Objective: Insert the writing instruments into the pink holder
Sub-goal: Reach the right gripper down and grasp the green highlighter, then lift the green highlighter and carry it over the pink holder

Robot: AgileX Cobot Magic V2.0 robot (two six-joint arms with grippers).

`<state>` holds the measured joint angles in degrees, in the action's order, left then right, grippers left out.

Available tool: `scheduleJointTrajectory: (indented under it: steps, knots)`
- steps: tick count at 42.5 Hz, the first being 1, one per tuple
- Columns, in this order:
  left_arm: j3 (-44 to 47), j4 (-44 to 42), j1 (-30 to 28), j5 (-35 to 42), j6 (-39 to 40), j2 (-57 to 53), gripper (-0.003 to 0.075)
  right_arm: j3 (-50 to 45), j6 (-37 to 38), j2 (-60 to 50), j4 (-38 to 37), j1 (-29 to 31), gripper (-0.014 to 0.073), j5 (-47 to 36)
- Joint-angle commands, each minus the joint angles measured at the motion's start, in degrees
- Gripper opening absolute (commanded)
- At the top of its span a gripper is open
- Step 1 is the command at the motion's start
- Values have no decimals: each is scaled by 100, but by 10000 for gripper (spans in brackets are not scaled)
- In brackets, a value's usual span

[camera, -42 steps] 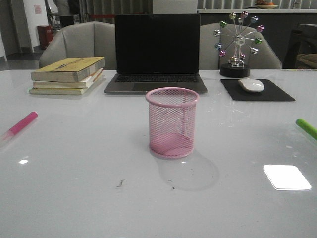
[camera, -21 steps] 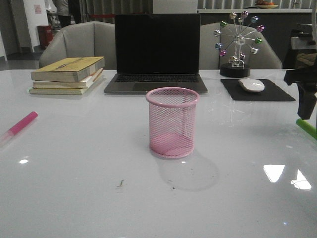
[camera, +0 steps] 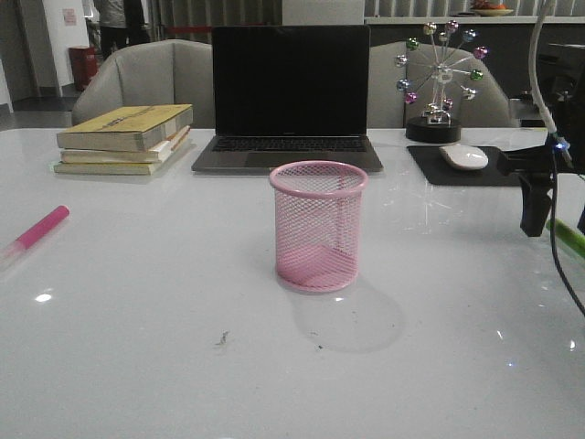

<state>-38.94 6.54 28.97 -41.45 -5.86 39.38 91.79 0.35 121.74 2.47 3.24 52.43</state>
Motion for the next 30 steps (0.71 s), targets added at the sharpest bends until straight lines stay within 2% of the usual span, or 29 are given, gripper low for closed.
scheduleJointTrajectory:
  steps: [1,4,9,14,19,24,30]
  knots:
    - [-157,96,45,410,-6,9,454,209,-95,-284,5,33,506,-4]
    - [-157,100,45,410,-6,9,454,214,-95,-284,6,33,447,-15]
    - [-157,142,45,410,-6,9,454,224,-95,-284,6,33,279,-20]
    - [-157,142,45,410,-6,9,454,224,-95,-284,6,33,168,-30]
    - [-157,142,45,410,-6,9,454,229,-95,-338,6,33,130,-24]
    - [-157,142,45,398,-6,9,454,229,-102,-571,5,20,130,-106]
    - [-157,142,45,389,-6,9,454,-108,-160,-1244,50,-128,130,-565]
